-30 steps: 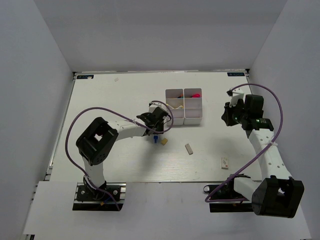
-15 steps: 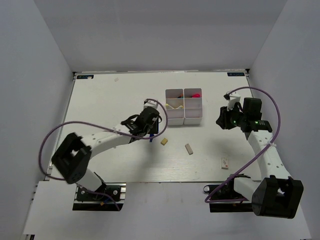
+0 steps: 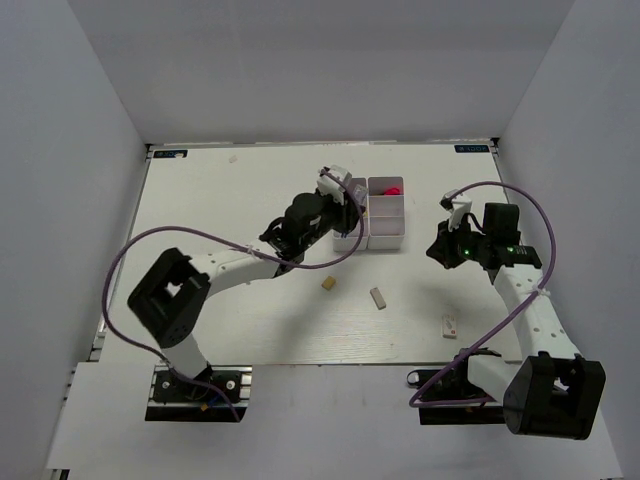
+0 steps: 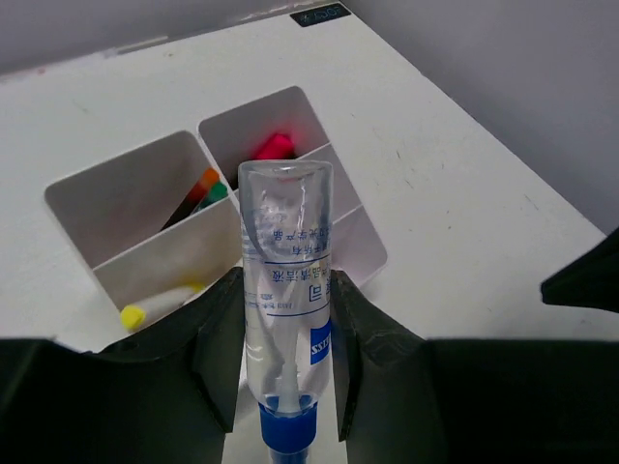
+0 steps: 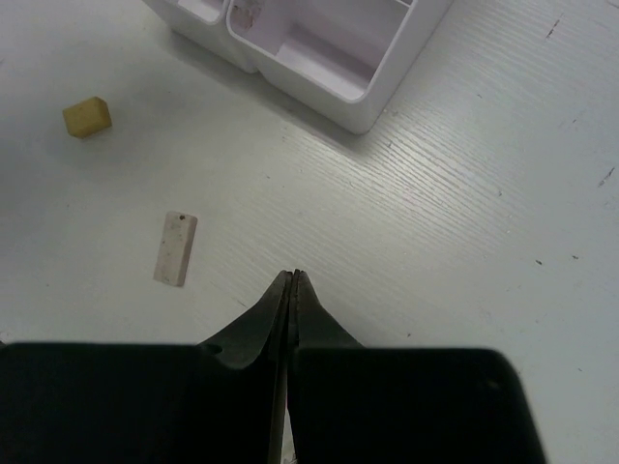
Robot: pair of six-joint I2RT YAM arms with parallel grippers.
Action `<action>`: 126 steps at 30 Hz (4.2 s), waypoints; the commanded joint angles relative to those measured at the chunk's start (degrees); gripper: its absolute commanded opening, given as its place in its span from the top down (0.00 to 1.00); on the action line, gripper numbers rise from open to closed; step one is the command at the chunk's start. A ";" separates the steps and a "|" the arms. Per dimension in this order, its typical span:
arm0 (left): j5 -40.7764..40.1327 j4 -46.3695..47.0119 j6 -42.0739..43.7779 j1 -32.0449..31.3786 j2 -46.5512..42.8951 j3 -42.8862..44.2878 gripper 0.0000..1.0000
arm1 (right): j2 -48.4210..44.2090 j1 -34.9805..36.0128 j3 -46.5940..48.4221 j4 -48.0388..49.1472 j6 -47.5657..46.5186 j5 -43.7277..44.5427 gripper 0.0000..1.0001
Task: Sort the stationery into containers
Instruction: Place the stationery in the storage box, then pick up the stationery from the center of the board.
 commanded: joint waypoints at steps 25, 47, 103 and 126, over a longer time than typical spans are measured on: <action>5.20 38.02 11.80 0.98 16.58 -2.66 0.93 | -3.77 -0.31 -3.53 0.79 -1.81 -1.36 1.00; 3.26 35.03 14.00 1.51 20.55 -4.41 0.70 | -4.04 -0.83 -4.58 0.61 -2.16 -1.36 1.00; 4.23 -15.69 -28.28 1.07 -44.33 -38.61 0.00 | 16.61 0.04 7.28 -44.03 -14.04 20.70 0.11; 5.11 -19.64 -27.31 1.07 -39.75 -34.74 0.00 | 28.31 5.31 5.35 -29.71 0.39 28.34 0.36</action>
